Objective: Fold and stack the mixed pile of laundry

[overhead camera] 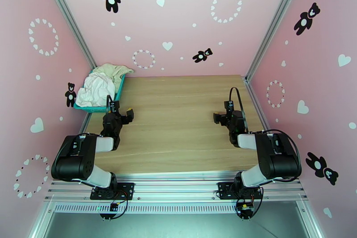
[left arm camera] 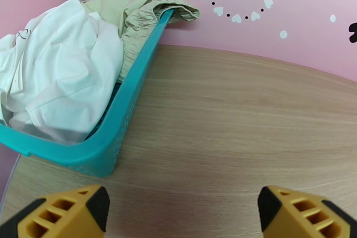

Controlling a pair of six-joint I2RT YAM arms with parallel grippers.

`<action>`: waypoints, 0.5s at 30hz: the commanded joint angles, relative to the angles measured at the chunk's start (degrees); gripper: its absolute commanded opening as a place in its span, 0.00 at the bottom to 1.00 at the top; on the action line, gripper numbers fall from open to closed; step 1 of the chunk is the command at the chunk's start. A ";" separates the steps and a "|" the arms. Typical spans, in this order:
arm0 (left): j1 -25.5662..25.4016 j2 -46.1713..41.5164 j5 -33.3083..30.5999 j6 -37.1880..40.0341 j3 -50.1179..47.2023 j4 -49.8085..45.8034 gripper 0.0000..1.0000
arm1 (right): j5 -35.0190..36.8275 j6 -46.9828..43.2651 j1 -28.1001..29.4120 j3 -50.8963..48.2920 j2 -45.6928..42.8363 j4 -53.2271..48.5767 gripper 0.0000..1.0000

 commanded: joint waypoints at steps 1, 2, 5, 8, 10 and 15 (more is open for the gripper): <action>-1.29 -3.07 -4.71 0.03 1.93 -5.87 0.89 | 0.88 -0.83 0.83 0.48 -1.10 -0.02 0.99; -2.24 -5.31 -7.08 0.33 3.55 -10.72 0.87 | 1.16 -1.54 1.44 1.27 -2.73 -2.71 0.99; -4.59 -12.78 -10.79 -3.01 9.27 -28.34 0.87 | 3.33 -1.21 3.00 3.96 -10.13 -14.28 0.99; -5.41 -19.29 -10.25 -8.29 15.02 -42.75 0.99 | 4.49 3.64 4.42 5.82 -17.36 -21.09 0.99; -5.36 -20.17 -13.12 -10.47 21.00 -53.03 0.96 | 4.70 11.70 4.43 7.17 -19.53 -22.71 0.99; 0.56 -14.29 -11.53 -14.89 40.03 -74.32 0.90 | -10.74 21.03 5.94 14.02 -16.67 -31.01 0.94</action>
